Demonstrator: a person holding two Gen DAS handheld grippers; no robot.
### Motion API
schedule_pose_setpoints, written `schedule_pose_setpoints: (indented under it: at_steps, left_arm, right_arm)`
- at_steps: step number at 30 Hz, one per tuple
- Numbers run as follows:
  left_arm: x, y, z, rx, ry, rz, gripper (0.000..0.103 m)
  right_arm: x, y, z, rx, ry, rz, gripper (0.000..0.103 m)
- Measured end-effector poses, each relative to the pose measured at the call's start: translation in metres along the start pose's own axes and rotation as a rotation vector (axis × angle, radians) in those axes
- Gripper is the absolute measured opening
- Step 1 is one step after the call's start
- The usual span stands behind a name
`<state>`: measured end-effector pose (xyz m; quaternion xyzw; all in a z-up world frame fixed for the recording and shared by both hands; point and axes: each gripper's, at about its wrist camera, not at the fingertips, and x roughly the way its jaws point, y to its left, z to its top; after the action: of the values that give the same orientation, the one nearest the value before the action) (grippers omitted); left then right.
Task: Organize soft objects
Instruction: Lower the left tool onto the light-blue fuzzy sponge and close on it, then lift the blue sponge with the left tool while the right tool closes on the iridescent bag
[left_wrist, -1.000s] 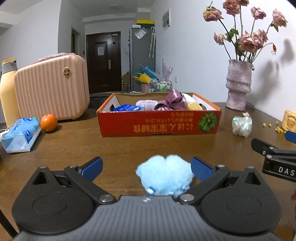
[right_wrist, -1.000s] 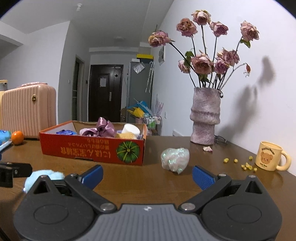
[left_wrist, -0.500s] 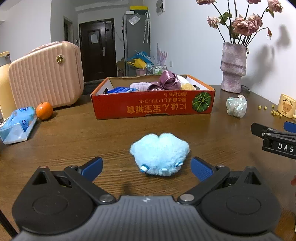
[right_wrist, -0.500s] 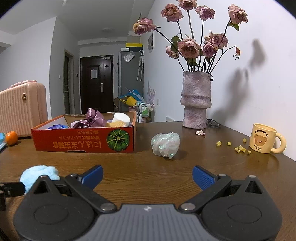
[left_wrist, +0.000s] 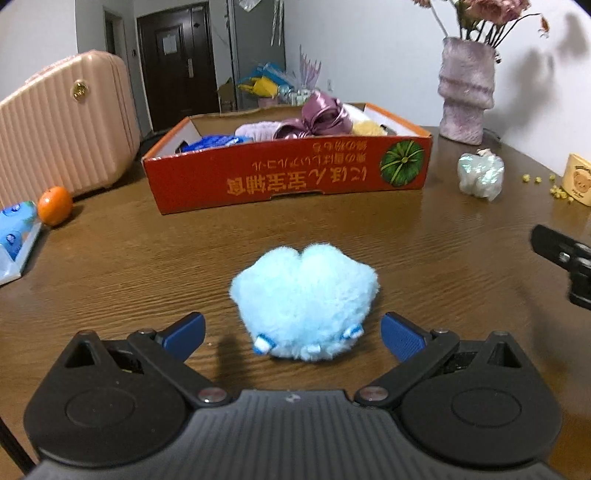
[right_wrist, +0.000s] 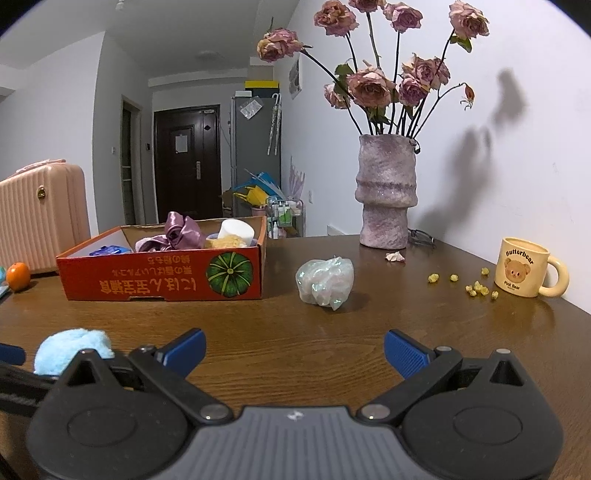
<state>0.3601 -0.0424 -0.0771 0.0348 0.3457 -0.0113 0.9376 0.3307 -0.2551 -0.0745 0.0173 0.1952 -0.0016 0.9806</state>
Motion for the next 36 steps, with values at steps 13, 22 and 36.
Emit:
schedule_pose_setpoints:
  at_steps: [13,22,36]
  left_arm:
    - [0.033,-0.005,0.015,0.023,0.027,-0.03,0.091]
    - [0.024,-0.01,0.018,0.051,-0.057,-0.043,0.083]
    - [-0.006,0.013,0.029,-0.08,-0.261,0.03,0.083]
  right_arm:
    - [0.005,-0.003,0.0,0.021,0.03,-0.005,0.103]
    - [0.006,-0.004,0.0,0.028,0.031,-0.007,0.103]
    - [0.026,-0.001,0.006,0.033,0.072,-0.031,0.103]
